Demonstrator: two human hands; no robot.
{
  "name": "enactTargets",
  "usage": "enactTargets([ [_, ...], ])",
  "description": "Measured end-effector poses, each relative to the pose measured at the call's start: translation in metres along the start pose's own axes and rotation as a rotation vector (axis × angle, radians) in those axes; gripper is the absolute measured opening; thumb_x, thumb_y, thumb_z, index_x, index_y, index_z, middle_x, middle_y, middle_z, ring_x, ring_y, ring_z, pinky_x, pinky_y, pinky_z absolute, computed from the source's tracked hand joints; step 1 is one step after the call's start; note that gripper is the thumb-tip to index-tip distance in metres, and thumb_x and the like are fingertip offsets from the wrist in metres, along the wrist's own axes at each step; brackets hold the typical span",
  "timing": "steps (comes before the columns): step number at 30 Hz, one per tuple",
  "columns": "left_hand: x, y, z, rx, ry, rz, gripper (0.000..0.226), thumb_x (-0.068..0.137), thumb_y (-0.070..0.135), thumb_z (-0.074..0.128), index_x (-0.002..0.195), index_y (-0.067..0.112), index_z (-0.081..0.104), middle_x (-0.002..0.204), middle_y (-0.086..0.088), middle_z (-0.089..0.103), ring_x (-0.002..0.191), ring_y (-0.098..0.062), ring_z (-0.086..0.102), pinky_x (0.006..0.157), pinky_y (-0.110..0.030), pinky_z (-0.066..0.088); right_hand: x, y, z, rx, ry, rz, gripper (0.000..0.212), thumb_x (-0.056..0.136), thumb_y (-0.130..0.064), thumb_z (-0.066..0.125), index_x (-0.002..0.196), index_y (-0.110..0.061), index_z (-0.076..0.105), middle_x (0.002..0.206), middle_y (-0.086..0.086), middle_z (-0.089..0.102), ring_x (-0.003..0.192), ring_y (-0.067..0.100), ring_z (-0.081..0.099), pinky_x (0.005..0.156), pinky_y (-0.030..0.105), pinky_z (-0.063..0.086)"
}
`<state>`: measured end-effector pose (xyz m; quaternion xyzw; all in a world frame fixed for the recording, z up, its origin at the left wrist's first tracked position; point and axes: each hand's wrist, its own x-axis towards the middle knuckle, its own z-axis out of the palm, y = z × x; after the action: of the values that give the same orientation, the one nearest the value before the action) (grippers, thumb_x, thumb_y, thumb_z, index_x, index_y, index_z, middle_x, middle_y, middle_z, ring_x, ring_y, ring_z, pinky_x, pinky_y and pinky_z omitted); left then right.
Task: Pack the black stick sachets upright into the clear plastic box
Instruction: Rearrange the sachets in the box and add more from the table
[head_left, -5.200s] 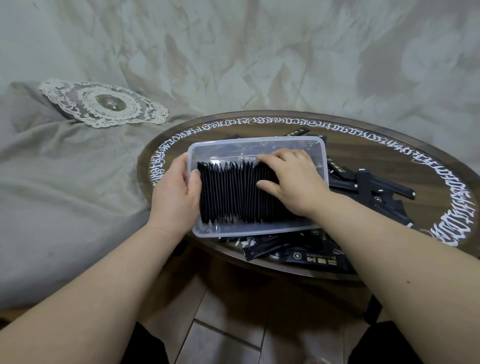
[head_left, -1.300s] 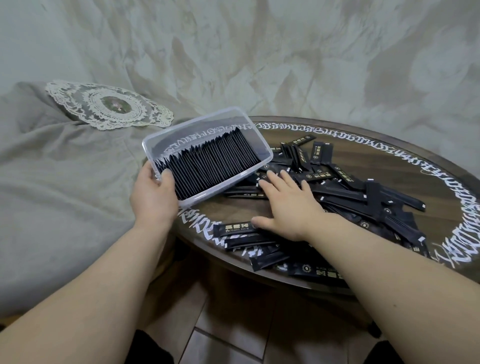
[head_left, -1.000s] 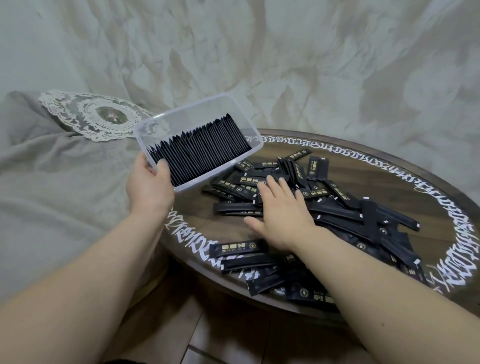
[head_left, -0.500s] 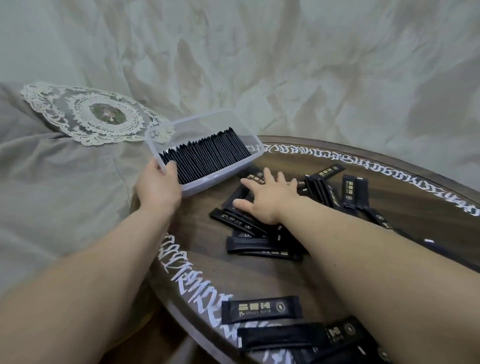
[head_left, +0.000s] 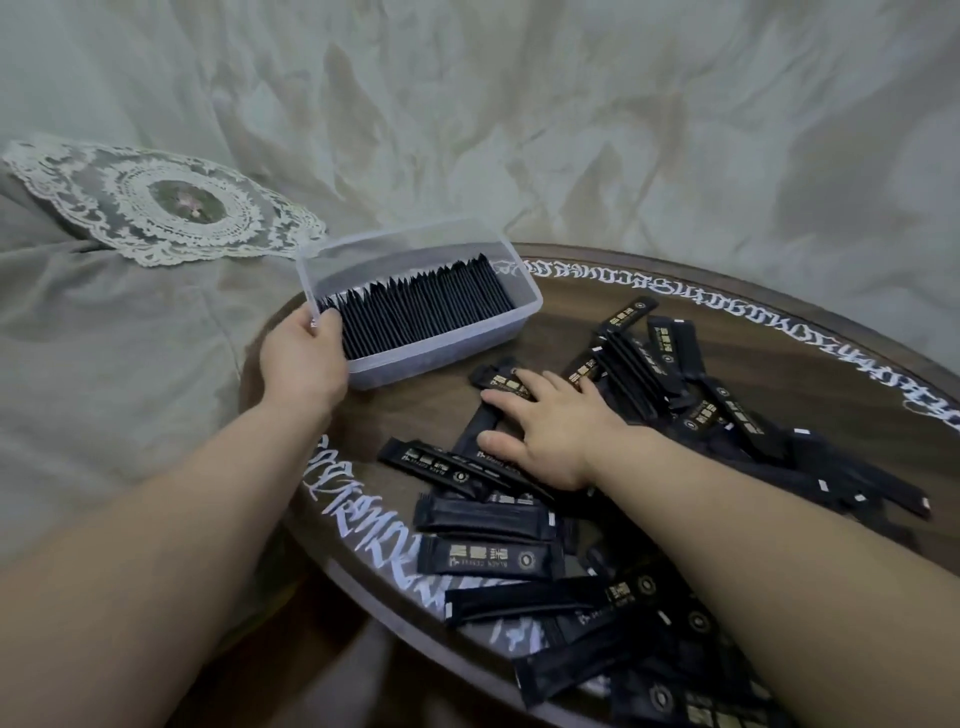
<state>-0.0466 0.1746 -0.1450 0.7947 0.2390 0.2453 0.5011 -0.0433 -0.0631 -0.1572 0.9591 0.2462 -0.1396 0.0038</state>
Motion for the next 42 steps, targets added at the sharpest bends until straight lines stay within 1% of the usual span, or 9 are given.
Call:
enactTargets([
  [8,-0.017,0.011,0.005,0.018,-0.074,-0.046,0.031,0.099,0.029,0.045,0.083,0.010,0.062,0.069,-0.001,0.052,0.063,-0.014,0.041,0.066,-0.029,0.032,-0.022,0.002,0.002,0.000,0.035,-0.034,0.065,0.089,-0.071,0.020,0.148,-0.045,0.010,0.160,0.004,0.005,0.146,0.027,0.002,0.117,0.051,0.004],
  [13,-0.023,0.018,0.007,0.055,-0.148,0.020,0.023,0.099,0.029,0.046,0.100,0.017,0.066,0.088,-0.003,0.062,0.081,-0.017,0.052,0.066,-0.027,0.036,-0.029,0.000,0.006,-0.004,0.011,-0.026,0.066,0.090,-0.071,0.021,0.148,-0.044,0.009,0.160,0.003,0.002,0.146,0.028,0.002,0.117,0.051,0.004],
  [17,-0.031,0.022,0.006,0.113,-0.197,0.068,0.030,0.095,0.033,0.054,0.121,0.017,0.058,0.087,-0.001,0.058,0.075,-0.014,0.052,0.063,-0.023,0.038,-0.030,-0.002,0.008,-0.012,0.017,-0.021,0.067,0.090,-0.071,0.020,0.149,-0.043,0.007,0.160,0.003,0.000,0.147,0.029,0.000,0.118,0.051,0.004],
  [21,-0.040,0.025,-0.002,0.260,-0.092,0.082,0.063,0.092,0.041,0.056,0.146,0.016,0.035,0.134,-0.012,0.047,0.124,-0.028,0.045,0.103,-0.032,0.033,-0.034,-0.002,0.006,-0.013,0.035,-0.030,0.067,0.090,-0.071,0.020,0.149,-0.043,0.006,0.160,0.003,-0.003,0.147,0.028,-0.002,0.118,0.051,0.003],
  [24,-0.061,0.028,-0.005,0.374,-0.005,0.381,0.047,0.091,0.037,0.059,0.132,0.017,0.051,0.128,-0.012,0.045,0.122,-0.028,0.043,0.102,-0.031,0.030,-0.041,0.001,0.003,0.001,0.059,-0.026,0.067,0.090,-0.071,0.020,0.149,-0.042,0.004,0.160,0.002,-0.006,0.147,0.027,-0.006,0.118,0.051,0.001],
  [26,-0.080,0.030,0.000,0.444,-0.114,0.588,0.036,0.091,0.037,0.058,0.120,0.016,0.061,0.118,-0.008,0.049,0.114,-0.025,0.046,0.095,-0.029,0.032,-0.045,0.004,0.001,0.007,0.082,0.012,0.069,0.090,-0.071,0.019,0.150,-0.040,0.003,0.160,0.001,-0.007,0.147,0.027,-0.007,0.117,0.053,0.000],
  [29,-0.105,0.023,0.014,0.580,-0.393,0.718,0.048,0.088,0.055,0.045,0.118,0.022,0.064,0.118,0.000,0.052,0.113,-0.020,0.047,0.097,-0.033,0.037,-0.049,0.012,0.000,0.019,0.122,0.108,0.073,0.090,-0.070,0.020,0.151,-0.035,0.004,0.160,0.002,-0.007,0.147,0.028,-0.008,0.115,0.057,-0.001],
  [34,-0.111,0.030,0.052,0.600,-0.608,0.663,0.053,0.096,0.046,0.046,0.144,0.024,0.040,0.150,-0.001,0.033,0.139,-0.018,0.027,0.113,-0.031,0.022,-0.041,0.049,-0.011,0.080,0.217,0.238,0.070,0.092,-0.066,0.022,0.151,-0.031,0.011,0.161,0.001,0.000,0.147,0.028,-0.002,0.115,0.057,0.007],
  [42,-0.083,0.080,0.150,0.633,-0.750,0.664,0.054,0.101,0.034,0.039,0.150,0.016,0.026,0.157,-0.003,0.024,0.142,-0.022,0.027,0.113,-0.034,0.025,0.013,0.126,-0.032,0.209,0.219,0.435,0.070,0.090,-0.069,0.026,0.150,-0.035,0.015,0.160,0.002,0.002,0.146,0.034,0.005,0.113,0.057,0.012],
])
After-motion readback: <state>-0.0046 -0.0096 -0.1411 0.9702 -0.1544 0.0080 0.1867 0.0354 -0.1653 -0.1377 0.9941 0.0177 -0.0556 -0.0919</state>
